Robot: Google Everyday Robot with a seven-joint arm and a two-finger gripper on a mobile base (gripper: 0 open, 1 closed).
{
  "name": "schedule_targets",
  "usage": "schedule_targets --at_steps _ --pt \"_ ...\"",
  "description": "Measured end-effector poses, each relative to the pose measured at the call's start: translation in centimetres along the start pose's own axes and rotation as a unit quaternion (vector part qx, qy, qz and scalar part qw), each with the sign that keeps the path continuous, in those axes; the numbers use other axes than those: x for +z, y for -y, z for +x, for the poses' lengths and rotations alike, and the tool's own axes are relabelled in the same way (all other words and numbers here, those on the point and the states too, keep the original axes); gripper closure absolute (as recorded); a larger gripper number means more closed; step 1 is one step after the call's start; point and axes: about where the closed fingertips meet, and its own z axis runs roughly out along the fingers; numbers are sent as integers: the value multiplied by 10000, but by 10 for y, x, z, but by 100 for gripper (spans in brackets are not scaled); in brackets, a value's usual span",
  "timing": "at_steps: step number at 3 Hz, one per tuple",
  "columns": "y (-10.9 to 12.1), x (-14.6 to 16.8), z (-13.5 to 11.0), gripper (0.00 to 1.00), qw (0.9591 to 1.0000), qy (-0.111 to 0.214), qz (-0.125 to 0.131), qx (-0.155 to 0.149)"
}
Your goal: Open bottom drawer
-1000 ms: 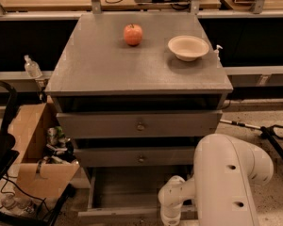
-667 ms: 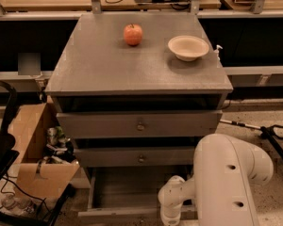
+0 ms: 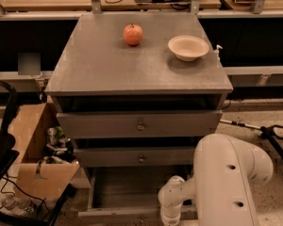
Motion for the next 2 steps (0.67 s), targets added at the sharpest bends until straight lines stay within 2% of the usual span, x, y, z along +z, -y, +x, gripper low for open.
schedule_targets --at_steps 1,2 --pt "0 0 0 42 10000 0 0 0" --pt "0 0 0 10 10000 0 -1 0"
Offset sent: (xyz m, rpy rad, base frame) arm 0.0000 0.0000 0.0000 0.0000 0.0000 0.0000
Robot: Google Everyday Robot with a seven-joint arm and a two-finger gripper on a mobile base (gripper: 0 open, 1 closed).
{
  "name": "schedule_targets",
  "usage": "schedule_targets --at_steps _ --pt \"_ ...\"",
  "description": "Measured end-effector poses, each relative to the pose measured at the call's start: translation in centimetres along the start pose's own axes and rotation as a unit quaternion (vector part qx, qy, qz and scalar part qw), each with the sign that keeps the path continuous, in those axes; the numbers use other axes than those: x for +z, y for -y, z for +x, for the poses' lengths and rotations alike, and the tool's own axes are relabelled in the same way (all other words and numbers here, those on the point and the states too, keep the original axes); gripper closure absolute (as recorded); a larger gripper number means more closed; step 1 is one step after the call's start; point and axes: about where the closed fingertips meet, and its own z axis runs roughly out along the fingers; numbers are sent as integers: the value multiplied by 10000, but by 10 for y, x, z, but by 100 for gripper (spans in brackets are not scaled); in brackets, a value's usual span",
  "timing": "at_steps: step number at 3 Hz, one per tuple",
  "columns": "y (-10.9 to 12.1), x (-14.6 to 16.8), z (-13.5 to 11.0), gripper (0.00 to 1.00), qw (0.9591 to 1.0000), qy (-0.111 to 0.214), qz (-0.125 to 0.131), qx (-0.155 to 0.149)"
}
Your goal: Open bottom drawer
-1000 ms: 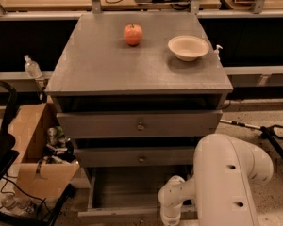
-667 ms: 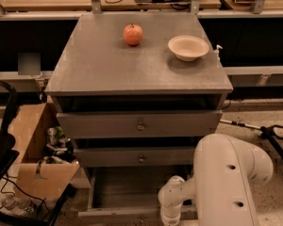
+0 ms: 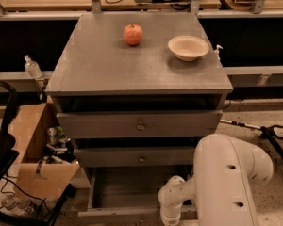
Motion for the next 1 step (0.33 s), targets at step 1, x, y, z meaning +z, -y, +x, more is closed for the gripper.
schedule_targets --at_steps 1 --pt "0 0 0 0 10000 0 0 0"
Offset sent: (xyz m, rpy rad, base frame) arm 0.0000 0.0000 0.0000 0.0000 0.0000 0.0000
